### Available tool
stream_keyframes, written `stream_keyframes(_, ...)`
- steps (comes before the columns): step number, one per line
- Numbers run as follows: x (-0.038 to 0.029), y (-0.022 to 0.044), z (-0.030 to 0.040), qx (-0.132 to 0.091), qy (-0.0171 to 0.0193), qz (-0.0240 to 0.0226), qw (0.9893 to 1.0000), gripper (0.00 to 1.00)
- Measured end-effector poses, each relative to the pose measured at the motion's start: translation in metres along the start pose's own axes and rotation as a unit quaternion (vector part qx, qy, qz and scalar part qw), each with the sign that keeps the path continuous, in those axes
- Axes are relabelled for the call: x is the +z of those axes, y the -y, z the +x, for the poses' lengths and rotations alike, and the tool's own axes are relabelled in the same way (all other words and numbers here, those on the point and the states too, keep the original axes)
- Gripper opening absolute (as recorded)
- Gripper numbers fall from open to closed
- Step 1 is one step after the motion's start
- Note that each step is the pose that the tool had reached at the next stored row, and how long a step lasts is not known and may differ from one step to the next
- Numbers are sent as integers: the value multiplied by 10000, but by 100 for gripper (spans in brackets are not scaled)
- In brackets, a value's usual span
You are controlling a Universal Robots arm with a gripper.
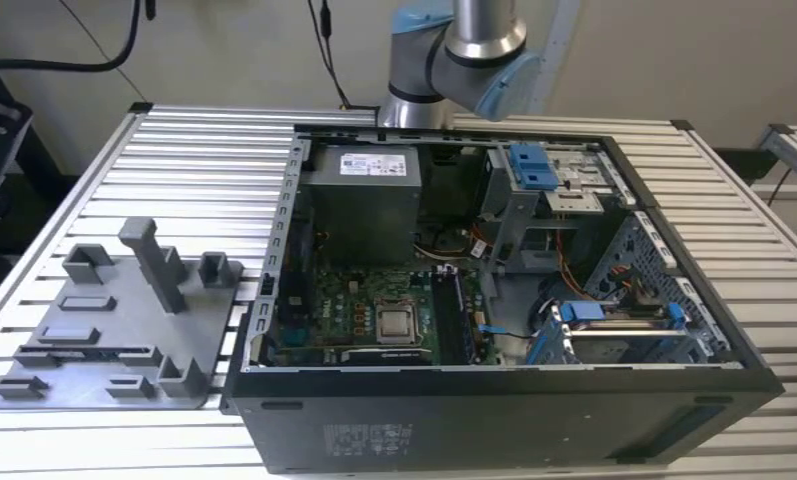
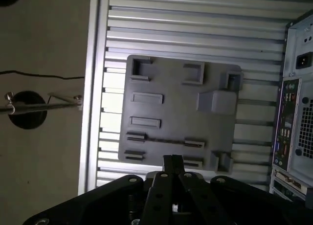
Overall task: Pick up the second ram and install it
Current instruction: 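Pick up the second ram and move it above second insertion slot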
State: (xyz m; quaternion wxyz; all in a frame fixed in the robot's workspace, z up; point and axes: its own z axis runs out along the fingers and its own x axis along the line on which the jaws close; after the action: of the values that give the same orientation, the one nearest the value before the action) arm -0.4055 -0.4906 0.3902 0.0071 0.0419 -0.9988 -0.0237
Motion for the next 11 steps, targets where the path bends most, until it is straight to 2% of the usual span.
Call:
stream_keyframes(6, 0, -1, 1, -381, -18, 5, 9993, 11)
stream_keyframes(11, 1, 0, 0, -695, -33, 8, 9976, 11)
